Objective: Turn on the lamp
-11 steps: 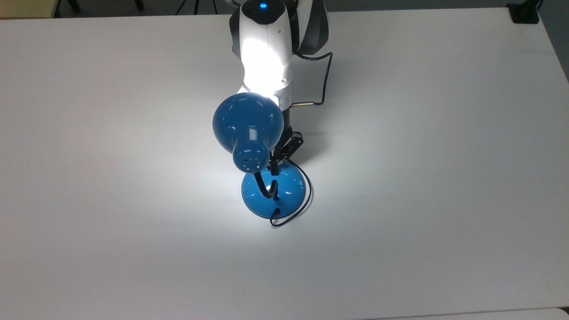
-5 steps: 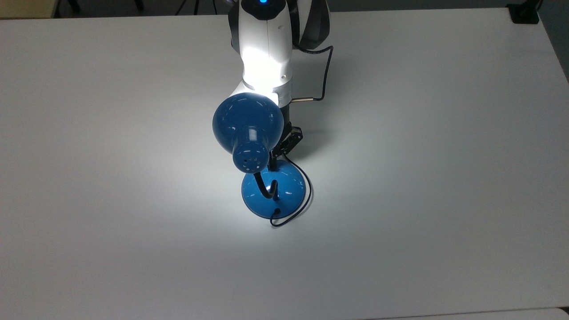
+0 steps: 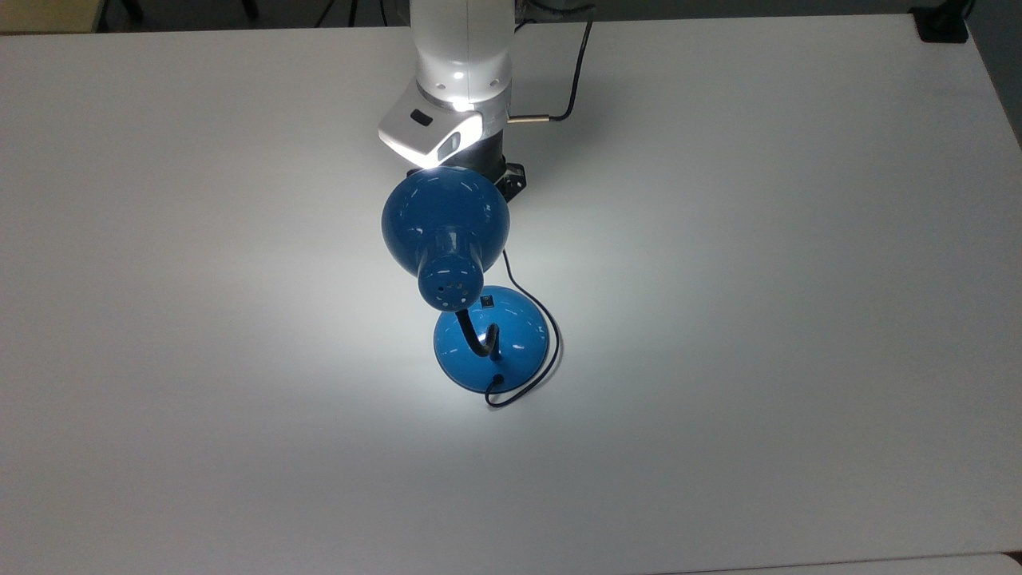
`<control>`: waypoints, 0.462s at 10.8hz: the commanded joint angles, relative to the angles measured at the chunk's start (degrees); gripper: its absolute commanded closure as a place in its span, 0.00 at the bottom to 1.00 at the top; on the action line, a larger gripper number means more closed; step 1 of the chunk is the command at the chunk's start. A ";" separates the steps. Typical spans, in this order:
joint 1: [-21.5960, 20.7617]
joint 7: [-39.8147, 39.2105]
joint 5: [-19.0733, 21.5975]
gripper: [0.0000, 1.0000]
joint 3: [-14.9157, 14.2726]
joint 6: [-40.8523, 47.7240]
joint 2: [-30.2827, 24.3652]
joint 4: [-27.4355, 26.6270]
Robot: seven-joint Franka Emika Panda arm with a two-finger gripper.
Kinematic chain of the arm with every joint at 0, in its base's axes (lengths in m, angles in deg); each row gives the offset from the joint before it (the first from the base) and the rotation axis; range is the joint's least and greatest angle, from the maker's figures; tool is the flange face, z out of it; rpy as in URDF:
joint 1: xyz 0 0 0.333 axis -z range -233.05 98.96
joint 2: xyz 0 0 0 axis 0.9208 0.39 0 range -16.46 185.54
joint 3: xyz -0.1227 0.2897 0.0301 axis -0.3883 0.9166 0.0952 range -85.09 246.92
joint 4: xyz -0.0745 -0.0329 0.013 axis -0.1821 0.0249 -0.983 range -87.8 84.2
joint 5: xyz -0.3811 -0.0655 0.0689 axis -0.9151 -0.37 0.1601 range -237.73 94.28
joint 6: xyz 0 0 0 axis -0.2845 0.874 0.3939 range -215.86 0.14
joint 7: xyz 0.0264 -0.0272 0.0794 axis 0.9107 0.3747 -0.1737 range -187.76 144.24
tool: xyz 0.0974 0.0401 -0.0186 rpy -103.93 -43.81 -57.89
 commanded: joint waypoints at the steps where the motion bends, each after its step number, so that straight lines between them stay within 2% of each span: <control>1: 0.19 0.43 0.09 0.90 -0.21 11.34 -7.38 -1.25; 3: -0.16 1.39 0.00 0.82 -0.21 16.97 -10.63 -0.82; 4: -0.34 3.32 -0.61 0.72 -0.03 18.83 -11.34 -0.47; 5: -0.43 5.86 -2.01 0.64 0.06 21.45 -11.61 2.24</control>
